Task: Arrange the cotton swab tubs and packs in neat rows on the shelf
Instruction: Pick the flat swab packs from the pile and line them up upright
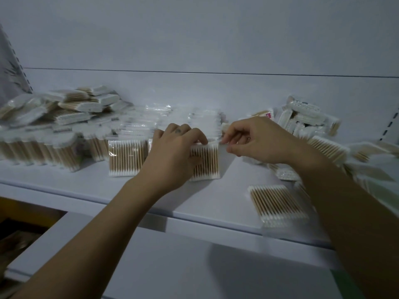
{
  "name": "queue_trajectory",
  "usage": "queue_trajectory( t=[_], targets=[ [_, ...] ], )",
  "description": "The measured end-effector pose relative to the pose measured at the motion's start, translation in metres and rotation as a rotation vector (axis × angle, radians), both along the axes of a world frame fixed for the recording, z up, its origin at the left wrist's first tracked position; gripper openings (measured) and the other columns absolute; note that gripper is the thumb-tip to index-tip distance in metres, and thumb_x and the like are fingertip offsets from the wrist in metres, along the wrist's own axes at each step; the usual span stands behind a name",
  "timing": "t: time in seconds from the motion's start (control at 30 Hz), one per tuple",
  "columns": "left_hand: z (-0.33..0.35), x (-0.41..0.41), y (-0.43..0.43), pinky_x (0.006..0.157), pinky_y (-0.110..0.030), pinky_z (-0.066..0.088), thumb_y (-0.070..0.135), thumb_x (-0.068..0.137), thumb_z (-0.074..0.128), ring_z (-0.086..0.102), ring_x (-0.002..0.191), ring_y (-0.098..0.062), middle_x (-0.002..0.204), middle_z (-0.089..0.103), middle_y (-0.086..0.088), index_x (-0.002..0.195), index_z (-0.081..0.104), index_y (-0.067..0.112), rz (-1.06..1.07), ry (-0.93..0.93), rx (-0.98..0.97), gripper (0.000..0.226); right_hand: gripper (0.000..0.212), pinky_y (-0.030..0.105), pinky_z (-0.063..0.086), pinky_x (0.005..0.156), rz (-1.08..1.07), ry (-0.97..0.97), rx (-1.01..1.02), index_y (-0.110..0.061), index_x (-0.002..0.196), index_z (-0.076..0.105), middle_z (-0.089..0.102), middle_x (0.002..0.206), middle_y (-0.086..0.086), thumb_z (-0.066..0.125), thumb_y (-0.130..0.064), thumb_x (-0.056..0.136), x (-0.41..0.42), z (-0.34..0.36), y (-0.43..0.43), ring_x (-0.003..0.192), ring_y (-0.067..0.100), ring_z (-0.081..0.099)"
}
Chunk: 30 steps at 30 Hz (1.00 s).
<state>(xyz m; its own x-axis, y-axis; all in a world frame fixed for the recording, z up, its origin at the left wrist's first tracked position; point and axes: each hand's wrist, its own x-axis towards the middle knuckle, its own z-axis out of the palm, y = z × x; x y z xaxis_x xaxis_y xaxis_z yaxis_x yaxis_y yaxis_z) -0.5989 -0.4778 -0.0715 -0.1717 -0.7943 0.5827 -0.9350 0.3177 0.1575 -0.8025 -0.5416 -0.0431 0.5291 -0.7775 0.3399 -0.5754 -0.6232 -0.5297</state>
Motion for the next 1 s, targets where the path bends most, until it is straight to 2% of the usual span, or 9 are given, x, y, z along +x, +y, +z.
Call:
queue_trajectory(
  t=[0.13,0.27,0.4,0.5,0.67,0.77,0.83,0.93,1.0],
  targets=[
    [-0.006,0.000,-0.004,0.085,-0.037,0.023,0.010,0.081,0.071,0.045,0.114,-0.023,0.116,0.061,0.004,0.112,0.059,0.027,0.036,-0.090,-0.062,0.037,0.012,0.014,0.047,0.065,-0.025,0.002,-0.026,-0.027,0.085,0.073,0.068,0.074,-0.011,0.076,-0.016,0.081,-0.005,0.001,-0.001,0.061,-0.006,0.058],
    [-0.007,-0.003,-0.004,0.092,-0.038,0.023,0.010,0.083,0.066,0.041,0.120,-0.023,0.126,0.055,0.003,0.118,0.055,0.026,0.050,-0.111,-0.051,0.040,0.011,0.019,0.051,0.069,-0.056,-0.011,-0.059,-0.027,0.083,0.072,0.068,0.072,-0.011,0.076,-0.017,0.080,-0.008,0.007,0.001,0.061,-0.004,0.059],
    [0.007,-0.005,0.001,0.102,-0.039,0.021,0.023,0.086,0.064,0.035,0.127,-0.018,0.134,0.048,0.004,0.129,0.047,0.026,0.004,-0.066,0.011,0.046,0.014,0.021,0.052,0.070,-0.088,-0.036,-0.069,-0.028,0.082,0.072,0.069,0.072,-0.011,0.077,-0.015,0.079,-0.012,0.011,0.001,0.065,0.002,0.063],
    [0.025,-0.007,0.001,0.103,-0.037,0.021,0.034,0.088,0.063,0.036,0.128,-0.018,0.133,0.049,0.005,0.131,0.048,0.025,-0.060,0.006,-0.017,0.047,0.012,0.019,0.051,0.069,-0.141,-0.039,-0.095,-0.025,0.085,0.072,0.070,0.074,-0.010,0.076,-0.014,0.079,-0.015,0.015,-0.002,0.066,0.003,0.064],
    [0.047,-0.006,-0.015,0.107,-0.041,0.021,0.041,0.091,0.058,0.038,0.129,-0.018,0.132,0.052,0.006,0.129,0.051,0.030,-0.024,-0.103,0.112,0.040,0.013,0.014,0.045,0.065,-0.219,0.004,-0.113,-0.024,0.088,0.072,0.070,0.081,-0.011,0.076,-0.017,0.078,-0.016,0.021,-0.009,0.071,0.001,0.063],
    [0.059,-0.004,-0.030,0.106,-0.043,0.025,0.044,0.092,0.057,0.045,0.124,-0.016,0.127,0.057,0.009,0.126,0.054,0.029,-0.041,-0.135,0.164,0.036,0.016,0.018,0.044,0.066,-0.244,0.176,-0.121,-0.024,0.094,0.069,0.068,0.093,-0.008,0.075,-0.019,0.080,-0.006,0.028,-0.023,0.080,0.006,0.061],
    [0.066,-0.005,-0.043,0.105,-0.043,0.028,0.044,0.093,0.057,0.049,0.121,-0.015,0.126,0.058,0.009,0.124,0.056,0.028,-0.047,-0.140,0.196,0.035,0.020,0.026,0.045,0.075,-0.265,0.370,-0.171,-0.024,0.102,0.067,0.064,0.104,-0.005,0.070,-0.021,0.083,0.005,0.032,-0.034,0.092,0.013,0.058],
    [0.074,-0.009,-0.064,0.104,-0.041,0.031,0.045,0.093,0.056,0.053,0.117,-0.014,0.123,0.061,0.009,0.123,0.057,0.027,-0.066,-0.174,0.225,0.035,0.024,0.029,0.037,0.078,-0.318,0.647,-0.260,-0.023,0.110,0.064,0.061,0.111,-0.004,0.063,-0.026,0.086,0.021,0.033,-0.050,0.101,0.019,0.056],
    [0.078,-0.009,-0.079,0.103,-0.042,0.035,0.047,0.093,0.056,0.054,0.112,-0.014,0.120,0.062,0.009,0.122,0.058,0.027,-0.082,-0.193,0.276,0.035,0.033,0.033,0.034,0.085,-0.347,0.832,-0.266,-0.021,0.116,0.062,0.062,0.114,0.000,0.064,-0.036,0.087,0.028,0.035,-0.061,0.104,0.021,0.056]
  ],
)
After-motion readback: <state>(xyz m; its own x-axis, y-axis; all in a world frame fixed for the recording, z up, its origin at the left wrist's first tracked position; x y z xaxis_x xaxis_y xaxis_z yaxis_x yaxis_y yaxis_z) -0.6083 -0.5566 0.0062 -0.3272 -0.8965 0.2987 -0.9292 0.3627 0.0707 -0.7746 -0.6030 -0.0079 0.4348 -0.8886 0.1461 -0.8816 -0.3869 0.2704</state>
